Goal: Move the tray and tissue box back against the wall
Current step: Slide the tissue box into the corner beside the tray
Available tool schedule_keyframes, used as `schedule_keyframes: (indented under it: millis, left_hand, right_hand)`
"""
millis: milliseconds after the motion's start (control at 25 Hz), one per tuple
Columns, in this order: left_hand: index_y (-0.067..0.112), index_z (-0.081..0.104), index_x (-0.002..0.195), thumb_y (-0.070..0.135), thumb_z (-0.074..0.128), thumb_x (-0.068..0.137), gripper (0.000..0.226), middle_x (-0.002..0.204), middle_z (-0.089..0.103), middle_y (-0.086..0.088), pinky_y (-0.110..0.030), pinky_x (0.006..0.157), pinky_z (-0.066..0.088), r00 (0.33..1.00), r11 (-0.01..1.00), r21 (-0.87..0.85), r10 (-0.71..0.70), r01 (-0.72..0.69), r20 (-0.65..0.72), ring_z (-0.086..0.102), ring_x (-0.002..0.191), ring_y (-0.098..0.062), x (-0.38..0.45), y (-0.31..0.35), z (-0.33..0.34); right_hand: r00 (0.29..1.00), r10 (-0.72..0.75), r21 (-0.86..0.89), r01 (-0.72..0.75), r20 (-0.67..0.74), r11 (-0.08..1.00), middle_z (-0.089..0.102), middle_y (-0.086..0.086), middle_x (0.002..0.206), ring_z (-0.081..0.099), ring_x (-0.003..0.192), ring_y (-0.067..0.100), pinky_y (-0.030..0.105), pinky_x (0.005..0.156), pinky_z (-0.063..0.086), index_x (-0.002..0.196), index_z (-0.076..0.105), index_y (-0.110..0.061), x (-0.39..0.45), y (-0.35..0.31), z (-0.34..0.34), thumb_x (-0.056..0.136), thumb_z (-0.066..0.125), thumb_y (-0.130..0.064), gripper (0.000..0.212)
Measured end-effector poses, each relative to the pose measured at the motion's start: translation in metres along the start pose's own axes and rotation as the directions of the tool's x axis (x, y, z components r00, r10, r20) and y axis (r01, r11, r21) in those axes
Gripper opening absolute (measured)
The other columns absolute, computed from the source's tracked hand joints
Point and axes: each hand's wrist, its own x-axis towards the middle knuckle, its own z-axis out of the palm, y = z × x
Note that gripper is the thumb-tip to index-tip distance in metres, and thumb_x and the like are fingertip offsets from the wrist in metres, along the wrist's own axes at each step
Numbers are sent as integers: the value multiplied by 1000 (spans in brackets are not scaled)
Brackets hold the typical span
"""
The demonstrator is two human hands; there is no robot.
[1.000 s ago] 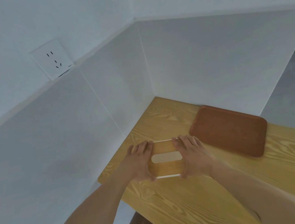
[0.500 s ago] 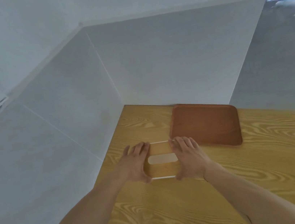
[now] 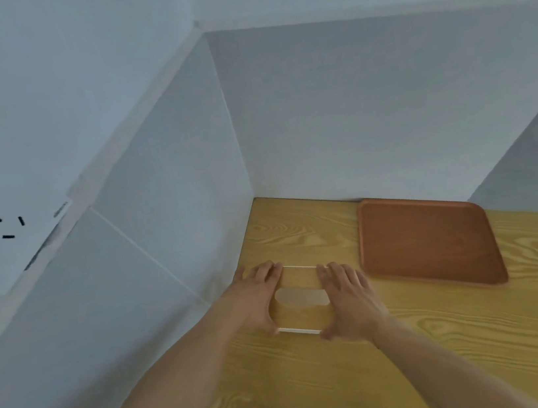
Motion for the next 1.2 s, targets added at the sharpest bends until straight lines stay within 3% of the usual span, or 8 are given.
schedule_keyframes:
  millis: [440,600,720,800,920,1000,1200]
  left_hand:
    - [17,-17,153,57,80,64,138,165,-3,-9,-56,119,-5,995,998,-25,-62,64,78,4,151,-24,8,-34,3]
    - [17,-19,153,53,79,68,134,165,-11,-8,-58,120,-3,994,994,-67,-77,82,83,-5,151,-24,6,-31,4]
    - [17,-19,153,48,73,75,125,164,-22,-4,-54,120,-8,995,986,-136,-102,101,1,-18,150,-21,-6,-23,19]
    - [20,-19,153,49,67,80,117,161,-29,1,-50,119,-8,986,971,-211,-132,108,-104,-23,149,-19,-19,-15,38]
    - [23,-18,153,55,53,88,102,159,-34,0,-52,122,-3,971,974,-211,-125,81,-205,-29,146,-17,-45,6,74]
    - [25,-19,153,56,48,90,98,161,-32,0,-53,121,-2,967,975,-209,-121,74,-224,-26,147,-18,-60,19,92]
    - [24,-19,153,58,46,91,97,163,-28,-1,-54,121,-2,963,976,-181,-163,124,-214,-21,149,-21,-74,32,102]
  right_hand:
    - [995,4,-51,0,95,999,5,10,162,3,148,31,51,122,9,155,-10,-18,43,-26,2,62,76,-66,136]
    - [989,23,-24,-20,143,1000,-6,8,165,-9,151,30,54,122,4,154,-16,-20,44,-27,2,64,77,-65,137]
    - [988,32,30,-37,153,999,-27,4,163,-25,148,27,56,121,-7,152,-23,-22,36,-27,4,66,73,-70,137]
    - [996,-5,39,2,89,999,-32,3,160,-30,146,25,58,121,-5,152,-25,-20,19,-28,12,73,61,-76,130]
    - [997,-80,-49,80,5,996,-22,6,163,-21,149,26,57,122,5,155,-13,-16,-16,-30,35,84,41,-76,108]
    - [996,-83,-75,82,-10,994,-14,8,165,-12,151,28,54,121,1,157,-5,-16,-36,-31,47,87,36,-72,98]
    - [997,-78,-118,79,15,990,-20,3,164,-20,150,24,53,119,-6,155,-12,-20,-50,-31,56,93,29,-68,88]
